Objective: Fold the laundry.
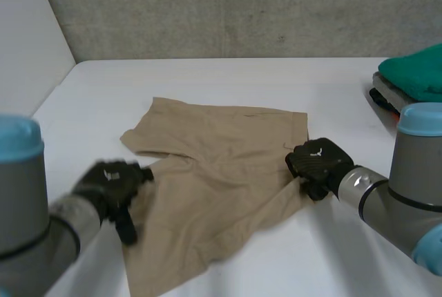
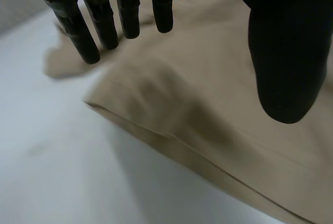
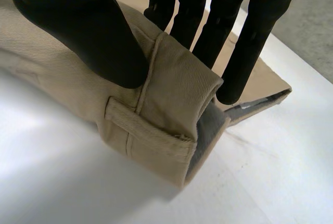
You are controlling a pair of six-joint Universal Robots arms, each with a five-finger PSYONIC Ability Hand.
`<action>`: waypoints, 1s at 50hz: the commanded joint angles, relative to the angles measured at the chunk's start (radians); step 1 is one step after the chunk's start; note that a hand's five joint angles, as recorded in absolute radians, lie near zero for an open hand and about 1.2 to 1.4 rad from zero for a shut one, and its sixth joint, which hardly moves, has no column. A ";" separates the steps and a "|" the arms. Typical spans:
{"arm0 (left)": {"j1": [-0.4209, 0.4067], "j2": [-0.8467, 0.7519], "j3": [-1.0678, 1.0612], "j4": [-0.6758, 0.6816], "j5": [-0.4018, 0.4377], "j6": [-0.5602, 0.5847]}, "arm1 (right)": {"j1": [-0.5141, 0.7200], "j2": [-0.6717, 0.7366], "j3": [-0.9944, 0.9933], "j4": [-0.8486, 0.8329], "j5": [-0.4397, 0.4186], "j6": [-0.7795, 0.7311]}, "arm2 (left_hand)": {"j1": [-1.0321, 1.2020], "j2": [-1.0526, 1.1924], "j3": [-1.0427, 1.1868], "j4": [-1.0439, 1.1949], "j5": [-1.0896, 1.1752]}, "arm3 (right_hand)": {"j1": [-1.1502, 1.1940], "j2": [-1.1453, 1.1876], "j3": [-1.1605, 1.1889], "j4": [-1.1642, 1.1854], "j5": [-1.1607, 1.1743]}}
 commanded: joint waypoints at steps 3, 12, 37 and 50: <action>-0.084 0.019 -0.122 -0.011 -0.008 -0.101 | -0.002 0.023 -0.058 -0.030 0.014 0.148 | 0.063 0.058 0.062 0.057 0.055 | 0.284 0.222 0.204 0.198 0.197; -0.130 -0.039 -0.113 0.020 -0.107 -0.095 | 0.006 0.021 -0.059 -0.093 0.092 0.217 | 0.069 0.064 0.068 0.063 0.061 | 0.284 0.222 0.204 0.198 0.197; -0.210 0.011 -0.122 -0.122 -0.128 0.158 | -0.112 -0.143 0.097 0.439 -0.011 -0.430 | 1.108 1.103 1.107 1.102 1.100 | 0.284 0.222 0.204 0.198 0.197; -0.111 -0.082 0.088 -0.011 -0.097 0.261 | -0.045 -0.008 -0.042 0.297 0.010 -0.368 | 1.108 1.103 1.107 1.102 1.100 | 0.284 0.222 0.204 0.198 0.197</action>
